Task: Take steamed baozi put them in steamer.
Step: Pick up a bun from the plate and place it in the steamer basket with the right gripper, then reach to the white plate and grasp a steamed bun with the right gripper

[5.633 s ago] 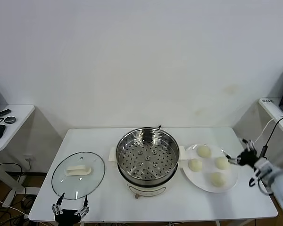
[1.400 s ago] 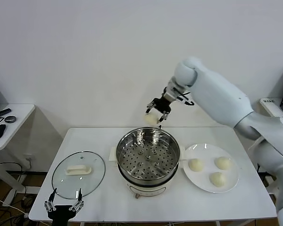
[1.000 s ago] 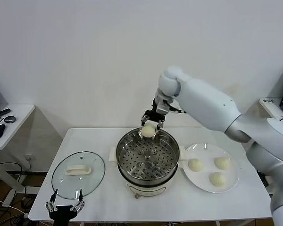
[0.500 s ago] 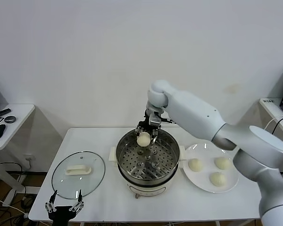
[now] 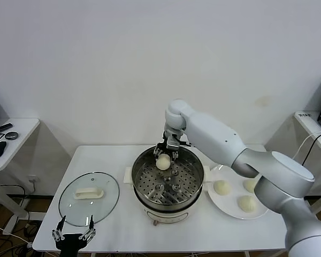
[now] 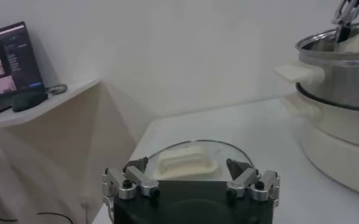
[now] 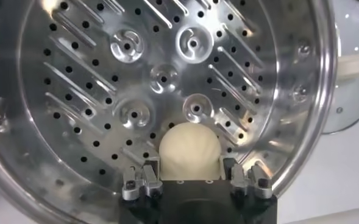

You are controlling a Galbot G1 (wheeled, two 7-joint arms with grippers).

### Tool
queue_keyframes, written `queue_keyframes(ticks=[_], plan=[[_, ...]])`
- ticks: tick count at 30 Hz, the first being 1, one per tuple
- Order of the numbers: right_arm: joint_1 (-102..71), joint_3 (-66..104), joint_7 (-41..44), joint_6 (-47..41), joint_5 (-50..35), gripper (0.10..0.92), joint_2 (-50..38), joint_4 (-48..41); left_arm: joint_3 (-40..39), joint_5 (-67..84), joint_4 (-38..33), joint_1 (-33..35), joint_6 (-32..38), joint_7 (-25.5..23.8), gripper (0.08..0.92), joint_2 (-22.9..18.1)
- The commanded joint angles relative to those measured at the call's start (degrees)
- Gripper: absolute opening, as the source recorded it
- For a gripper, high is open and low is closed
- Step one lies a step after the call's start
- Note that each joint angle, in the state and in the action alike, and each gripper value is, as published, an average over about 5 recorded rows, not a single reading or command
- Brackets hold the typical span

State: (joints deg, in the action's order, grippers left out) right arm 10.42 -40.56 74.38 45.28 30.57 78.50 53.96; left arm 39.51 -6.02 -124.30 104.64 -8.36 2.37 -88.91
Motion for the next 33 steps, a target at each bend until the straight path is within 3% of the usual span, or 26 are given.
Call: queue_keyframes(ticks=[1,8,12,20,27,33], plan=[[-0.4,0.2,-1.2,-1.1,1.1,0.762,0.5,-0.4,0.0,0.1,0.1,0.0,0.0,0.0,0.823,0.0],[3.0,1.1,2.3,-8.5,-5.4,0.822,-2.4,4.5,0.2,0.2,0.5,-0.7,-0.5,-0.3,0.823,0.0],[6.8,1.0,3.1,-14.8,-16.4,0.823,-8.0,11.0,0.0,0.2,0.7,-1.0,-0.7,-0.5,0.823,0.0],[13.9,-0.8,0.0,-40.1,-36.3,0.823,-26.3,22.2,0.0,0.6,1.6,-2.6,-1.3,-0.9,0.823,1.2],[11.7,-2.7,0.7,-65.0,-34.8,0.823,-39.4,29.3,-0.1,2.0,2.2,-3.9,-1.7,-1.1,0.823,2.9],[0.5,-0.5,0.9,-71.3,-31.2,0.823,-44.1,31.5,0.1,2.4,2.1,-4.4,-2.0,-1.3,0.823,3.4]])
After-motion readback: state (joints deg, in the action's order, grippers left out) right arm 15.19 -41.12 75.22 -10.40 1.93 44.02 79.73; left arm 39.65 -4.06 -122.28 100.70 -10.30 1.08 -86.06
